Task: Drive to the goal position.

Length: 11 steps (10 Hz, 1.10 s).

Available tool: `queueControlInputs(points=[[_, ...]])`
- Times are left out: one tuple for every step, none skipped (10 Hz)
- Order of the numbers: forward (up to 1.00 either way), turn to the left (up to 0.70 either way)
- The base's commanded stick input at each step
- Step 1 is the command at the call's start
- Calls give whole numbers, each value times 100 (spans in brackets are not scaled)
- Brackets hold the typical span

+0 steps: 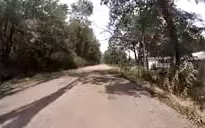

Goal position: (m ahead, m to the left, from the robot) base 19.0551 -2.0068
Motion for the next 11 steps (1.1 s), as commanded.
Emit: queueControlInputs(points=[[70,0],[70,0],[70,0],[70,0],[70,0],[70,0],[70,0],[70,0],[70,0],[70,0],[70,0]])
